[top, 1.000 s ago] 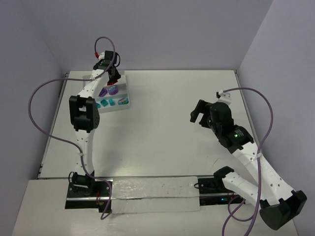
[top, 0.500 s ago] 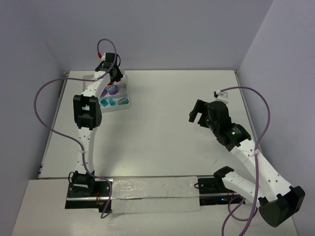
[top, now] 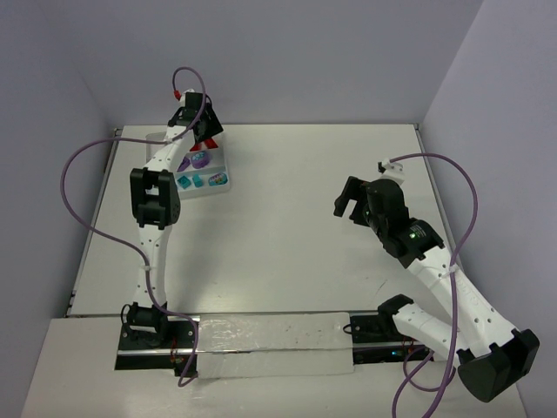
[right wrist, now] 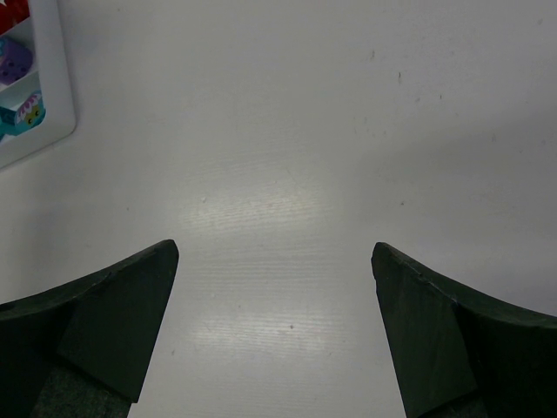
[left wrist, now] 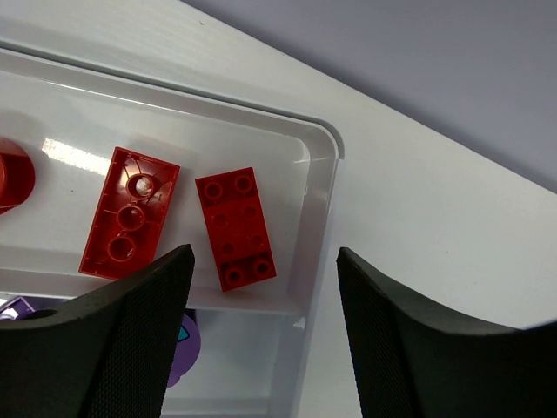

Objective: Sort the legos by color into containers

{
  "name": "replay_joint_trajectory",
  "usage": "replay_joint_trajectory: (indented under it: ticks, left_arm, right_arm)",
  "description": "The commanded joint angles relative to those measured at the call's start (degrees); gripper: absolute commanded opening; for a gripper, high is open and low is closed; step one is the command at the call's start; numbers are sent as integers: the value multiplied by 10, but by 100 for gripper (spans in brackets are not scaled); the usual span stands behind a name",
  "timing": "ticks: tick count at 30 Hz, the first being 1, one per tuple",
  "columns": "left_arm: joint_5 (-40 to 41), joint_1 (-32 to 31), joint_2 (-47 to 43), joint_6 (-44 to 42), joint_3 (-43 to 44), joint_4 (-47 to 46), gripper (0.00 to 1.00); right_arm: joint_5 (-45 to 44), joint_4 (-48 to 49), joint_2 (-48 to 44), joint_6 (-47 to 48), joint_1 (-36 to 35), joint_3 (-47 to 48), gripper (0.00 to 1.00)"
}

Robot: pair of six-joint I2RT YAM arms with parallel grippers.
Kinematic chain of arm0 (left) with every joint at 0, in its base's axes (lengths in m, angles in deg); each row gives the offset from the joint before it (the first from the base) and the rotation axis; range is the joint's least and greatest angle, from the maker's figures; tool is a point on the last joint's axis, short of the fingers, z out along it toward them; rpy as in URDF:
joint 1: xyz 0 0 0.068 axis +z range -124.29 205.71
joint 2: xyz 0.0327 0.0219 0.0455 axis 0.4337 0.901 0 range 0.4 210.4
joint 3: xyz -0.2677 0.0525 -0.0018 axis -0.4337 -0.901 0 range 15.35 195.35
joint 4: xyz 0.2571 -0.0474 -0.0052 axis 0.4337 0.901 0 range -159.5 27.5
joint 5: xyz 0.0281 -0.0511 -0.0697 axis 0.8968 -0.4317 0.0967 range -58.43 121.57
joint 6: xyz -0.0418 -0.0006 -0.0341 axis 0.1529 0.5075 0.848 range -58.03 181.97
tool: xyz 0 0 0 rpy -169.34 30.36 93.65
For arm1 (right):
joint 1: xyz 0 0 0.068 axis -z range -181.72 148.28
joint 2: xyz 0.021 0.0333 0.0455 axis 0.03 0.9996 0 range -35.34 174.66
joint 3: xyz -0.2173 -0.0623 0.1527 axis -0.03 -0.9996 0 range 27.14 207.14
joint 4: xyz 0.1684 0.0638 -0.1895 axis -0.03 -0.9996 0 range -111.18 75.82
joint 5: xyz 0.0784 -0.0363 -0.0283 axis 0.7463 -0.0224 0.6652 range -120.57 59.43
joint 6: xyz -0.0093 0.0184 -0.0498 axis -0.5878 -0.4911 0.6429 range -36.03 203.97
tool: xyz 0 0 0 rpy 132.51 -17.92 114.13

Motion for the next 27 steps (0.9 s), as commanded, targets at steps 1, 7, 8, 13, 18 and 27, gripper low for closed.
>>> replay_joint_trajectory:
  ticks: [1,7,8,13,18,27]
  left_arm:
    - [-18,1,-67,-8,-16,-30,75]
    - [-20,-13,-210,6,-154,-50,75]
    - [-11,-21,-248,6,-194,-56,75]
    - [42,-67,-413,1,-367,-64,76]
    - [28,-98,-542,14,-526,-84,76]
    - [-5,-119,-664,31,-649,-84,75]
  right_arm:
    - [-7,20,-1,-2,-6,6,100]
    - [-20,21,4,3,-7,2,100]
    - [-26,22,5,3,-7,1,100]
    - [-47,19,15,6,-6,7,100]
    - [-51,12,15,2,-7,14,100]
    - [-46,11,2,-11,-8,-7,100]
